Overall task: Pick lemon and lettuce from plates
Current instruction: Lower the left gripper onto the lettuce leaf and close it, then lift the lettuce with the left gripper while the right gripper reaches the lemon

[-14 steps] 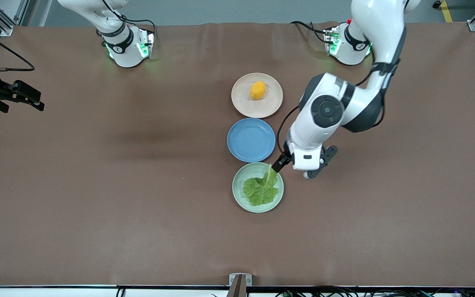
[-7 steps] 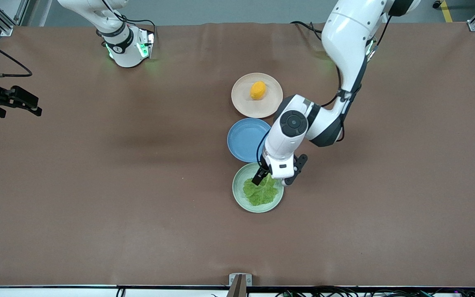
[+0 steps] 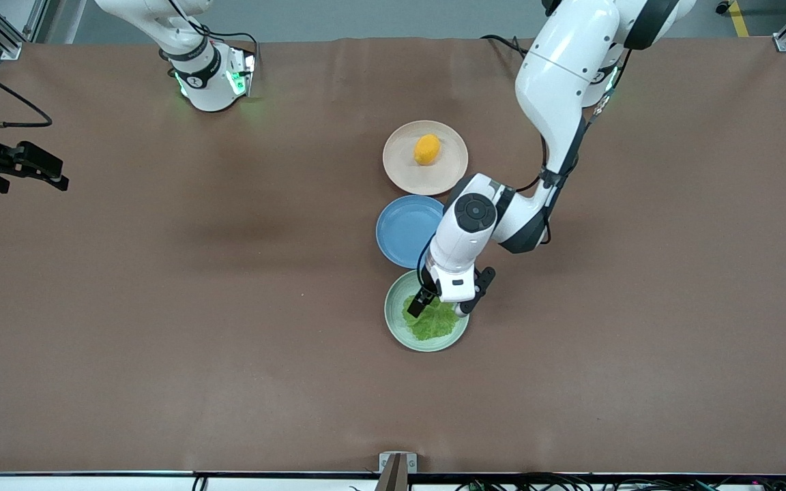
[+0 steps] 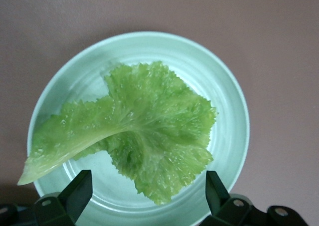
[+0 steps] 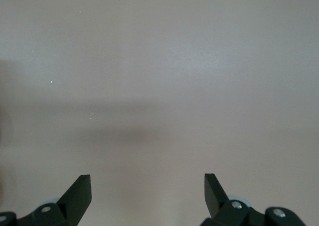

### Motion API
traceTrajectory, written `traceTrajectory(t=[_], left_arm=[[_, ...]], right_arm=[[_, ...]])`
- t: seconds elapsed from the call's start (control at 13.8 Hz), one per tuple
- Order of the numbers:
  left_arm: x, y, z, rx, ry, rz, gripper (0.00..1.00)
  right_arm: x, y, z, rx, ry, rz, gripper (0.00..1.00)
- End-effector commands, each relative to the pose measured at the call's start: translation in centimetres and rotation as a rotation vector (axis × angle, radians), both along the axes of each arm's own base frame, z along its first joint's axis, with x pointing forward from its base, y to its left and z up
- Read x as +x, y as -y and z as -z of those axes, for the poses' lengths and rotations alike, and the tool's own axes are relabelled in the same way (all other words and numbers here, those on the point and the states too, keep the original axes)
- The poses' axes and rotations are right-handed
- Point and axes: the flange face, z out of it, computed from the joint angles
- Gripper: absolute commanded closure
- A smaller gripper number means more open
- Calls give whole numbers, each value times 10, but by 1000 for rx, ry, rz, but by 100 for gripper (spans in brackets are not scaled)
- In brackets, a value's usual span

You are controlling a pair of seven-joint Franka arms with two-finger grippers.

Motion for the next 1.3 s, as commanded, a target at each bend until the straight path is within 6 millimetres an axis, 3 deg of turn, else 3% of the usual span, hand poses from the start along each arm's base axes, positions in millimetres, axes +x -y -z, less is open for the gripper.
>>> traceTrajectory(t=[0.0,0.07,0.22,0.36,0.58,0.72,1.01,1.23], left_arm=[[0,7,6,2,18,1,0],[0,7,11,5,12,0,1],[-2,6,20,12,2,3,7],[-2,6,21,13,1,2,20],[-2,6,21,13,1,2,36],[-2,6,21,13,1,2,49],[-2,7,19,13,5,8,80],[-1,7,14,11,7,9,95]], right_arm=[[13,2,10,-5,-11,-1,0],[24,-1,24,-14,-18,-9,0],[24,-20,39,-9,-66,-12,0],[15,-62,46,-9,-104,126,0],[0,-141,58,34,-145,227,0],[-20,-205,69,40,-136,285,0],[-82,-348,115,55,-65,385,0],[-125,-421,150,67,-45,439,0]])
